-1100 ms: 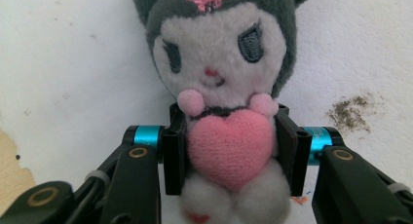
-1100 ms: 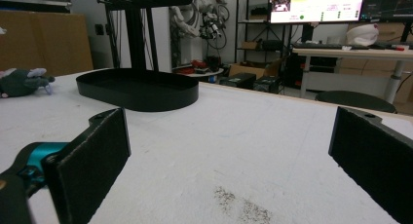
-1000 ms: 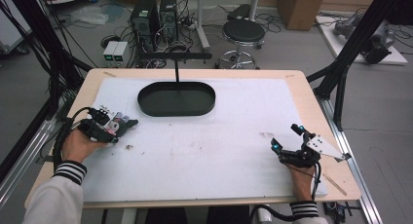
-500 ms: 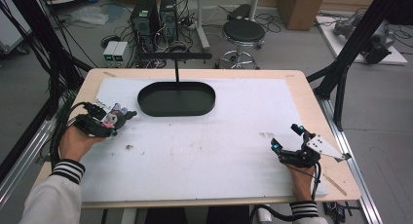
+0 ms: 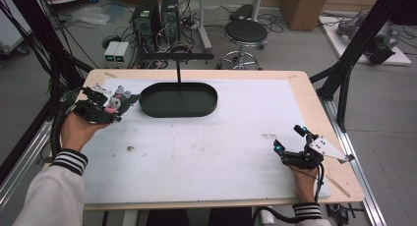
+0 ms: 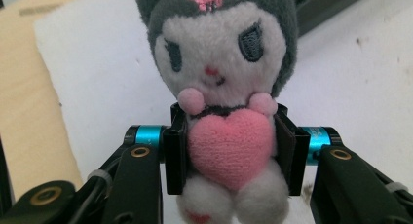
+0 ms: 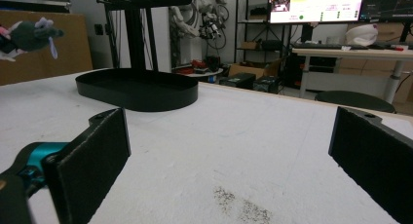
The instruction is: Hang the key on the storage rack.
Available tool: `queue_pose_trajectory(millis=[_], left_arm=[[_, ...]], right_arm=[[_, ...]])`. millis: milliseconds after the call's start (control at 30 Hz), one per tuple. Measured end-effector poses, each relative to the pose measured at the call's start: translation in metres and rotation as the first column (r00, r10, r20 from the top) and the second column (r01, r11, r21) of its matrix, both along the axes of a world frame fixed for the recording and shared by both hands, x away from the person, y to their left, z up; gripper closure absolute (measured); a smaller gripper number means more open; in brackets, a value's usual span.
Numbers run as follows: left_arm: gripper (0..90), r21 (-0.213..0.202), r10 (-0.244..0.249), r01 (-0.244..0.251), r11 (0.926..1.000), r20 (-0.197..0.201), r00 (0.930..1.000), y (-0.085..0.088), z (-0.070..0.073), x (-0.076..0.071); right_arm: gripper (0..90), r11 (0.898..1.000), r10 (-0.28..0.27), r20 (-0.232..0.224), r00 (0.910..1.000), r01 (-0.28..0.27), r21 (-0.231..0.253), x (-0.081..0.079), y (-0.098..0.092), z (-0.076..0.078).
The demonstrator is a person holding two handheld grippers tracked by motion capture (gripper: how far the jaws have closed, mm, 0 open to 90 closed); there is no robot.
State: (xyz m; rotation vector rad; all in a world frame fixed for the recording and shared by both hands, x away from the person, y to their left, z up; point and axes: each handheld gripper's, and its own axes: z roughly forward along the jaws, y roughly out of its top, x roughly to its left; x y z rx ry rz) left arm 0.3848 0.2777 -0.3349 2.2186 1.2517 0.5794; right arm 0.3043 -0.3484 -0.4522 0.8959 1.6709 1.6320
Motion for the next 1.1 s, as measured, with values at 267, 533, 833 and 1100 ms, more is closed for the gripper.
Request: queue_pose_trajectory(millis=[267, 533, 833, 1100], left_arm=[[57.1, -0.040, 0.000, 0.001, 0.9992, 0.044, 0.9990, -0.003, 0.012, 0.012], [57.0, -0.057, -0.006, 0.011, 0.9983, 0.082, 0.9966, -0.011, 0.023, 0.026], [57.1, -0.074, -0.004, 0.012, 0.9972, 0.108, 0.9942, -0.016, 0.035, 0.037], [57.1, -0.080, -0.001, 0.011, 0.9968, 0.122, 0.9925, -0.023, 0.045, 0.045]], right_arm=[[0.5, 1.000, 0.000, 0.000, 1.0000, 0.000, -0.001, 0.000, 0.000, 0.000], [0.5, 1.000, 0.000, 0.001, 1.0000, 0.000, 0.000, 0.000, 0.000, 0.000], [0.5, 1.000, 0.000, 0.000, 1.0000, 0.000, 0.004, 0.000, 0.000, 0.000], [0.5, 1.000, 0.001, -0.001, 1.0000, -0.001, 0.005, 0.000, 0.000, 0.000]])
